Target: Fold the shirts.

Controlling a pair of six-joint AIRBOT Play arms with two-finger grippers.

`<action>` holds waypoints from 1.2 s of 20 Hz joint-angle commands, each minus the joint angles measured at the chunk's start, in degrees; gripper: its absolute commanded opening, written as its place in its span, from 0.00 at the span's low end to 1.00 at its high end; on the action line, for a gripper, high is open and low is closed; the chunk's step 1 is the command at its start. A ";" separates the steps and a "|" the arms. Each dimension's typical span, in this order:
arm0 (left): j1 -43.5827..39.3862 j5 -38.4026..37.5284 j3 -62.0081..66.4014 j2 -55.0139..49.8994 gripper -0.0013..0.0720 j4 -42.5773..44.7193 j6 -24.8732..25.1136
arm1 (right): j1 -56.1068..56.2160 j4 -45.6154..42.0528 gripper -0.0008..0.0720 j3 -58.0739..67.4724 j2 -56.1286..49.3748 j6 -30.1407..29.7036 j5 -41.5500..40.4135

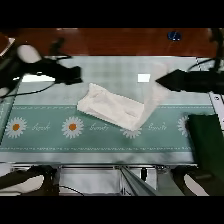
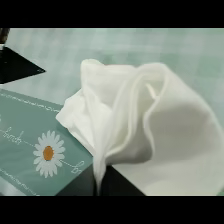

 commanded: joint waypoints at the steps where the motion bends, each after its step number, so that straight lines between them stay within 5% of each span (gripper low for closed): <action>1: 12.94 5.20 -16.70 20.68 0.04 2.29 0.00 | 10.82 0.15 0.04 7.17 -12.04 1.44 -7.02; 7: 15.63 5.22 -35.85 44.61 0.04 2.05 -0.07 | 22.80 0.15 0.04 25.57 -37.33 4.11 -11.41; 13: 15.63 6.14 -39.28 46.01 0.04 -0.52 -0.02 | 28.55 0.76 0.04 36.54 -53.09 7.48 -12.02; 14: 15.65 6.64 -39.30 45.62 0.04 -0.52 -0.02 | 29.29 1.36 0.14 37.03 -54.51 7.69 -12.11; 15: 15.65 7.17 -39.30 45.16 0.04 -0.52 -0.02 | 29.77 2.12 0.48 37.13 -55.54 7.65 -11.96; 16: 15.65 7.41 -39.32 44.65 0.04 -0.52 0.00 | 29.88 3.13 0.57 37.13 -55.98 6.91 -10.56; 20: 15.65 7.61 -39.32 41.33 0.04 -0.50 -0.02 | 24.30 -0.57 0.57 37.13 -51.12 5.86 4.46; 24: 15.63 7.41 -39.32 40.68 0.04 -0.50 -0.02 | 13.35 -20.55 0.57 34.21 -34.73 6.95 17.62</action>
